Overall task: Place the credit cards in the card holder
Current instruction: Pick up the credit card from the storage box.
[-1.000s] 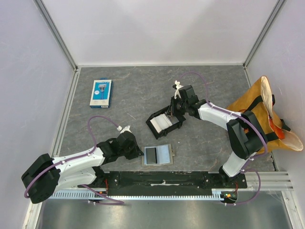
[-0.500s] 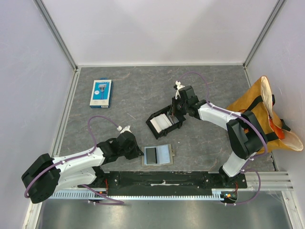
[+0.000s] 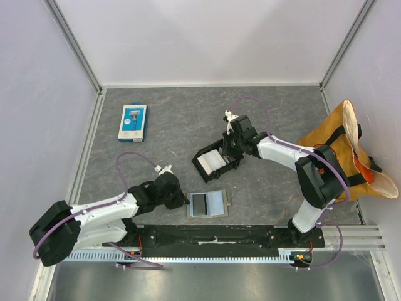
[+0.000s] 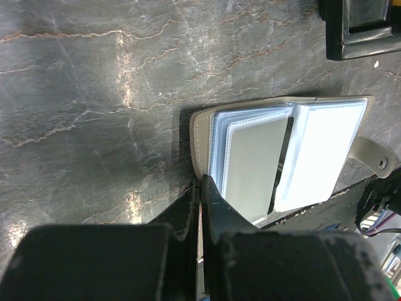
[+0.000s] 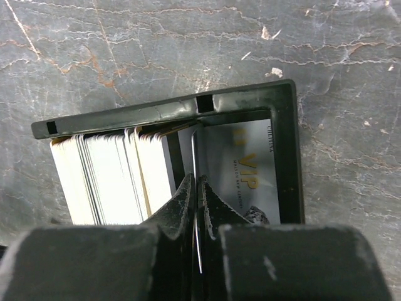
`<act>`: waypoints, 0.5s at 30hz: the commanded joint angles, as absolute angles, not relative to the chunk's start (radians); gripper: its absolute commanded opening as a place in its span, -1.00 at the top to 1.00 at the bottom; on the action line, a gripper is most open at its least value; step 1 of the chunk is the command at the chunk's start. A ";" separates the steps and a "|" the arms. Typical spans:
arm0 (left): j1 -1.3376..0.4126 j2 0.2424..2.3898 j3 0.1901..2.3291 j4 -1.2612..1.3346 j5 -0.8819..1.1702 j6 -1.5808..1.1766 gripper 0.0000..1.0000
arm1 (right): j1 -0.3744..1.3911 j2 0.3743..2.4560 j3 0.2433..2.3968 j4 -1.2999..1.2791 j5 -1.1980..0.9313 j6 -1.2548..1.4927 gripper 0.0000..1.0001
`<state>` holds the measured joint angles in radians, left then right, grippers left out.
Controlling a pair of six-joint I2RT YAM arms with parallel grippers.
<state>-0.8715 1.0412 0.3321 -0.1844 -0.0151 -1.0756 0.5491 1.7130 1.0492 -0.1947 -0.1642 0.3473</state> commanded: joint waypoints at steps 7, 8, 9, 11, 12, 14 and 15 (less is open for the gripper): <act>-0.867 1.043 0.360 -0.170 -0.005 -1.035 0.96 | 0.606 1.603 1.140 -0.261 0.021 0.249 1.00; -0.868 1.042 0.360 -0.170 -0.005 -1.035 0.96 | 0.609 1.583 1.143 -0.265 0.034 0.247 1.00; -0.867 1.045 0.360 -0.169 -0.005 -1.034 0.97 | 0.611 1.571 1.144 -0.268 0.047 0.242 1.00; -0.865 1.045 0.360 -0.167 -0.005 -1.035 0.96 | 0.615 1.545 1.150 -0.284 0.069 0.236 1.00; -0.870 1.046 0.360 -0.166 -0.005 -1.034 0.97 | 0.618 1.536 1.152 -0.288 0.077 0.235 1.00; -0.867 1.048 0.362 -0.164 -0.005 -1.032 0.96 | 0.627 1.525 1.157 -0.311 0.100 0.233 1.00; -0.867 1.048 0.362 -0.164 -0.005 -1.032 0.97 | 0.640 1.523 1.166 -0.322 0.124 0.235 1.00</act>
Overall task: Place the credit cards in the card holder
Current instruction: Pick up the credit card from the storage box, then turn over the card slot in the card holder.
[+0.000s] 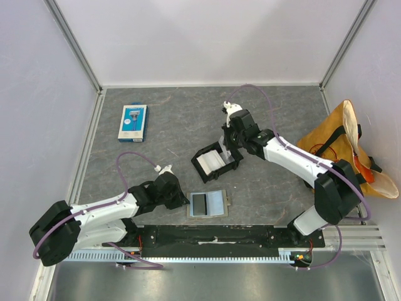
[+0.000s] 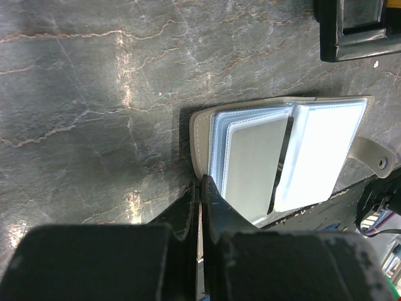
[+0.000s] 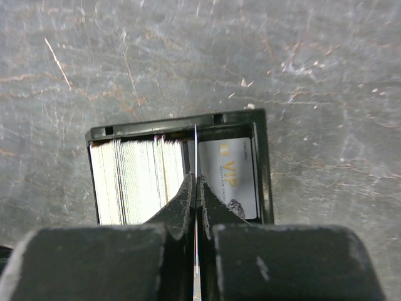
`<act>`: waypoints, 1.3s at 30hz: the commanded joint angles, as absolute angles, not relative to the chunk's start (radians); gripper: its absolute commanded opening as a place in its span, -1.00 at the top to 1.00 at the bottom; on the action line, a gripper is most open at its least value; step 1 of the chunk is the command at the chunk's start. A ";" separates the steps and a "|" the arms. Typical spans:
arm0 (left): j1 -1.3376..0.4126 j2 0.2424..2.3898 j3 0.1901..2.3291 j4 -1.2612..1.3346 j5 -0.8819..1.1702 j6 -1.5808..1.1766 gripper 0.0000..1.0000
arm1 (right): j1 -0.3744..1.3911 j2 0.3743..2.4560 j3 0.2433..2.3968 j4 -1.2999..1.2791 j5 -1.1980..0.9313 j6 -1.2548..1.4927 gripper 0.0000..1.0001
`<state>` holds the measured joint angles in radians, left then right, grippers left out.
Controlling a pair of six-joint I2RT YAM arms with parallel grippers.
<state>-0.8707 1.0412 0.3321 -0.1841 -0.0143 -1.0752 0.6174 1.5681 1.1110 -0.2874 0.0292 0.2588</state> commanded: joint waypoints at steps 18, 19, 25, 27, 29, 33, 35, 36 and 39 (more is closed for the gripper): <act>-0.867 1.060 0.376 -0.169 0.021 -1.037 0.96 | 0.954 1.604 1.337 -0.647 1.032 0.681 1.00; -0.867 1.060 0.377 -0.169 0.021 -1.037 0.96 | 0.960 1.618 1.354 -0.684 1.049 0.701 1.00; -0.867 1.058 0.376 -0.172 0.026 -1.039 0.97 | 0.965 1.560 1.324 -0.742 1.051 0.767 1.00; -0.867 1.058 0.374 -0.172 0.026 -1.040 0.96 | 0.965 1.505 1.290 -0.749 1.036 0.772 1.00; -0.867 1.058 0.376 -0.173 0.029 -1.035 0.96 | 0.963 1.450 1.253 -0.758 0.996 0.775 1.00; -0.867 1.052 0.379 -0.173 0.031 -1.034 0.96 | 0.963 1.323 1.140 -0.796 0.922 0.836 1.00; -0.867 1.045 0.377 -0.175 0.037 -1.035 0.97 | 0.963 1.283 1.083 -0.825 0.869 0.871 1.00; -0.867 1.043 0.377 -0.175 0.037 -1.035 0.96 | 0.963 1.261 1.050 -0.828 0.841 0.891 1.00; -0.867 1.032 0.370 -0.175 0.038 -1.037 0.97 | 0.963 1.209 0.961 -0.828 0.764 0.946 1.00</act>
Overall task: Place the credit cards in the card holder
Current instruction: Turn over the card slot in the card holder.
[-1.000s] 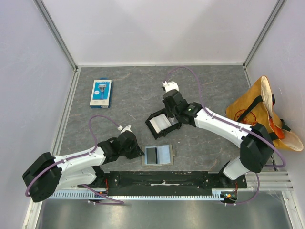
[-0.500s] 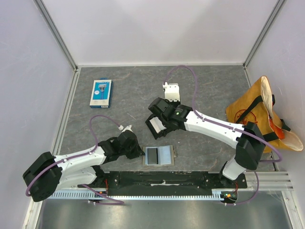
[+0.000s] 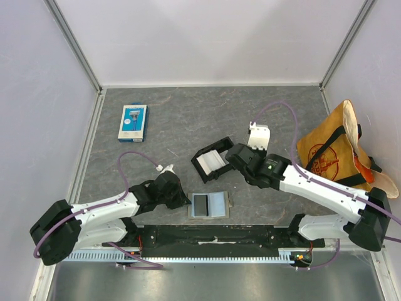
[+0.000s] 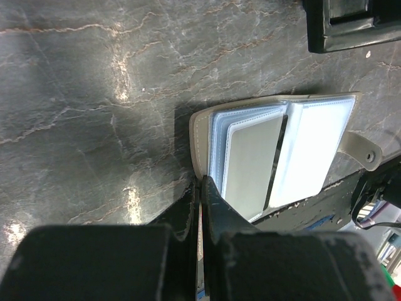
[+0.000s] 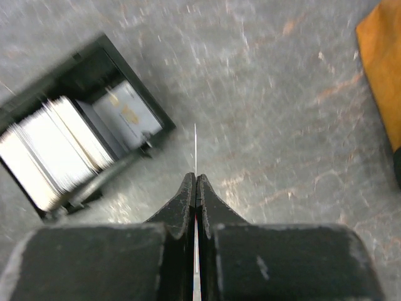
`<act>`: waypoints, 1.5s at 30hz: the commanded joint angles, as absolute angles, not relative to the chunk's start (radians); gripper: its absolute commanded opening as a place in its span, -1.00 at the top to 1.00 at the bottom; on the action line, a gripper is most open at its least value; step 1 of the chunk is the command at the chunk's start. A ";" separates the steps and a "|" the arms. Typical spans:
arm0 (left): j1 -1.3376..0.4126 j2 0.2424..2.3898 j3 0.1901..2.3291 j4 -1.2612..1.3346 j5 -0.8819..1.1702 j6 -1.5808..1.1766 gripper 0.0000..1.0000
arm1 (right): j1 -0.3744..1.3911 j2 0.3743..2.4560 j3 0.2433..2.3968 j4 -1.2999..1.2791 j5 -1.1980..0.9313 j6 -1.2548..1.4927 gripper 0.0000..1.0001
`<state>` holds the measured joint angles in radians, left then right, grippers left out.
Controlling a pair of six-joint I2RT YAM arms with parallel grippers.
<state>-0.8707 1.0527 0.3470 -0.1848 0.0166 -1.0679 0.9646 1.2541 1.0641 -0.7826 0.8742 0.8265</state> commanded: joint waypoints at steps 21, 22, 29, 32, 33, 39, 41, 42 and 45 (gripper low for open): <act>-0.867 1.037 0.360 -0.167 0.055 -1.034 0.96 | 0.960 1.236 0.675 -0.571 0.538 0.927 0.97; -0.867 1.038 0.359 -0.167 0.057 -1.034 0.97 | 0.960 1.239 0.673 -0.569 0.537 0.923 0.95; -0.868 1.048 0.359 -0.156 0.063 -1.034 0.96 | 0.957 1.243 0.675 -0.569 0.526 0.904 0.68; -0.867 1.049 0.357 -0.155 0.063 -1.034 0.96 | 0.957 1.239 0.675 -0.569 0.526 0.896 0.68; -0.867 1.049 0.357 -0.152 0.063 -1.035 0.96 | 0.957 1.239 0.675 -0.568 0.526 0.891 0.69; -0.867 1.060 0.357 -0.144 0.072 -1.034 0.97 | 0.957 1.258 0.680 -0.577 0.515 0.870 0.81; -0.867 1.063 0.357 -0.141 0.077 -1.034 0.97 | 0.957 1.264 0.681 -0.572 0.508 0.865 0.86; -0.867 1.065 0.357 -0.138 0.078 -1.032 0.96 | 0.957 1.261 0.683 -0.571 0.506 0.861 0.85; -0.867 1.069 0.357 -0.133 0.081 -1.035 0.97 | 0.957 1.262 0.683 -0.566 0.503 0.851 0.88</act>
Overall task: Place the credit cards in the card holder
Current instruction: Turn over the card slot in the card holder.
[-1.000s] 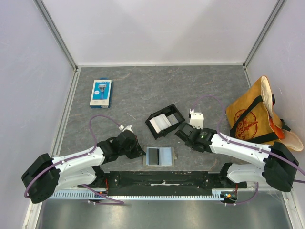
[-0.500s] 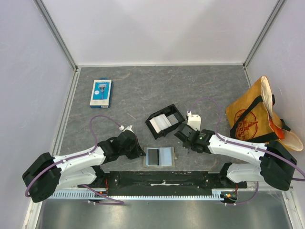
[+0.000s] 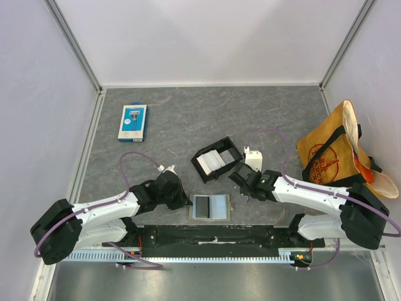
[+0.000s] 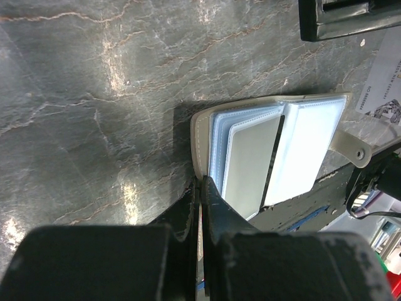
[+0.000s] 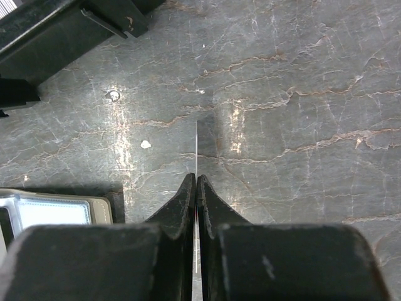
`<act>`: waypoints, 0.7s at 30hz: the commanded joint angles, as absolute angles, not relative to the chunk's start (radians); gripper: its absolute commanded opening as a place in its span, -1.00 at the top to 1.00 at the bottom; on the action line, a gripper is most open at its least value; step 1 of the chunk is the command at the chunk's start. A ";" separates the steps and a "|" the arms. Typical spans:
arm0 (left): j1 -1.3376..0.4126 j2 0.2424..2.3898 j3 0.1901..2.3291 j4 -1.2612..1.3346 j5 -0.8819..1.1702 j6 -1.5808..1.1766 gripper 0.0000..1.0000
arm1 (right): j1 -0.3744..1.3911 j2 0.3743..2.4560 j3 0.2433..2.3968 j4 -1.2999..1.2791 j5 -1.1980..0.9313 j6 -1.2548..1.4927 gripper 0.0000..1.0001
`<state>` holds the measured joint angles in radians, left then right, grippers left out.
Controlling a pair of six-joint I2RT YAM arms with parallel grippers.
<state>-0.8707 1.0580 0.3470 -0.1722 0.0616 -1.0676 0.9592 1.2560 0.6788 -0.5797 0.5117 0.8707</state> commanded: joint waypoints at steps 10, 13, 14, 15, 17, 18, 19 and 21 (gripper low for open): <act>-0.868 1.058 0.356 -0.126 0.087 -1.031 0.96 | 0.957 1.126 0.733 -0.554 0.428 0.799 1.00; -0.868 1.043 0.350 -0.124 0.084 -1.032 0.97 | 0.959 1.040 0.729 -0.497 0.332 0.793 1.00; -0.867 1.036 0.347 -0.123 0.084 -1.032 0.96 | 0.959 1.022 0.723 -0.470 0.306 0.804 1.00; -0.867 1.031 0.344 -0.118 0.086 -1.032 0.97 | 0.962 1.009 0.715 -0.444 0.275 0.814 1.00; -0.867 1.020 0.338 -0.110 0.089 -1.032 0.96 | 0.974 0.991 0.690 -0.375 0.233 0.842 1.00; -0.867 1.016 0.336 -0.106 0.092 -1.035 0.96 | 0.982 0.991 0.672 -0.345 0.223 0.865 1.00; -0.867 1.012 0.331 -0.098 0.097 -1.035 0.97 | 0.988 0.997 0.657 -0.312 0.215 0.882 1.00; -0.868 1.006 0.324 -0.083 0.107 -1.040 0.96 | 0.999 1.026 0.621 -0.264 0.198 0.913 1.00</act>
